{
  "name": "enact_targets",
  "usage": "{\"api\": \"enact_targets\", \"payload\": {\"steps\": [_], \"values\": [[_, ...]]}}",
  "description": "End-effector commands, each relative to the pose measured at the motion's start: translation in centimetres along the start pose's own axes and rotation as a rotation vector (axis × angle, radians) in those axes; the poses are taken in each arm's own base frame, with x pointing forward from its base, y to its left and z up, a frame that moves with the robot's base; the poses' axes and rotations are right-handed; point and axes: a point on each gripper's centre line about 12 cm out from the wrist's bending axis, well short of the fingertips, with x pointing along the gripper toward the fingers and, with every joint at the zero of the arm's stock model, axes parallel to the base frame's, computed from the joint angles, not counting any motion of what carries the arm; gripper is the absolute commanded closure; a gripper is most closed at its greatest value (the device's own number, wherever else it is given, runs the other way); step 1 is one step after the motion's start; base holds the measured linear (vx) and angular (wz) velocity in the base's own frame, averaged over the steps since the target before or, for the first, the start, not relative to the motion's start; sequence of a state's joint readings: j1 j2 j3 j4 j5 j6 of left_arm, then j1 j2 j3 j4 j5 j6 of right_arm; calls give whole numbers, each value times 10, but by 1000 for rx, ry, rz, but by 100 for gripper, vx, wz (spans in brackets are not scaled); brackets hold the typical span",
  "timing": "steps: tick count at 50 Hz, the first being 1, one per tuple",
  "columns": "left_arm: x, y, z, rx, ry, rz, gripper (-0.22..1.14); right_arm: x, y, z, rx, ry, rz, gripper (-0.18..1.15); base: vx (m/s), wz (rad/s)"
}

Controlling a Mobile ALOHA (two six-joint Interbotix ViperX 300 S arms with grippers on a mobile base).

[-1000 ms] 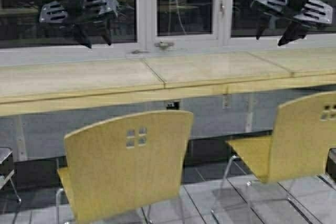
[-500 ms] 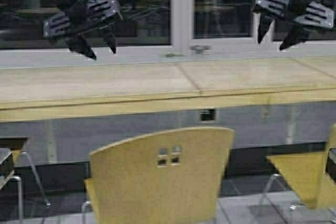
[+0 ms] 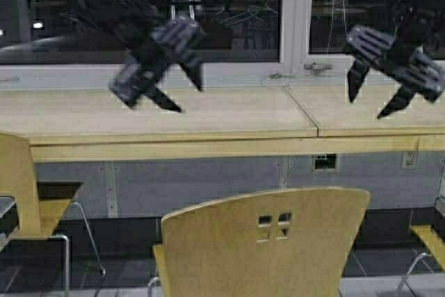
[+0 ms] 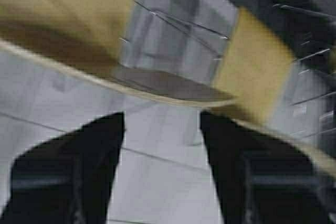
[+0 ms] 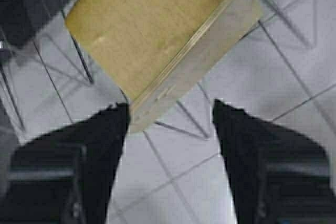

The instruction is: Push the chairs under the table

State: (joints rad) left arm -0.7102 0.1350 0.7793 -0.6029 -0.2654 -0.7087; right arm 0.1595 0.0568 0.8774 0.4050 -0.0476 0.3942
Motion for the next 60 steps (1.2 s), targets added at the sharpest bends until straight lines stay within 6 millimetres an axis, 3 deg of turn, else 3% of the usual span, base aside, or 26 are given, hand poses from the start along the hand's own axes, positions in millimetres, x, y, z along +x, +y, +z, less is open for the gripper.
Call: {"api": "enact_targets", "payload": {"steps": [1,8,21,32,46,60], "values": [[11,-13,-33,-190,16,-25,8,5,6,8,116,-30,14,11,9,-1],[21,-1,-64,-334,23,2,8,10,6,8,254,-49,15,11,7,-1],[35,29,-92,-527,-55,48,8,37,5,10,357,-55,-11,11,5,-2],[50,46,-99,-598,-105,109,8,48,16,17,416,-55,3,11,2,0],[60,58,-97,-636,-151,139,8,53,29,-18,374,-7,8,11,2,1],[84,61,-96,-668,-177,149,8,85,25,-36,387,19,-45,11,1,0]]}}
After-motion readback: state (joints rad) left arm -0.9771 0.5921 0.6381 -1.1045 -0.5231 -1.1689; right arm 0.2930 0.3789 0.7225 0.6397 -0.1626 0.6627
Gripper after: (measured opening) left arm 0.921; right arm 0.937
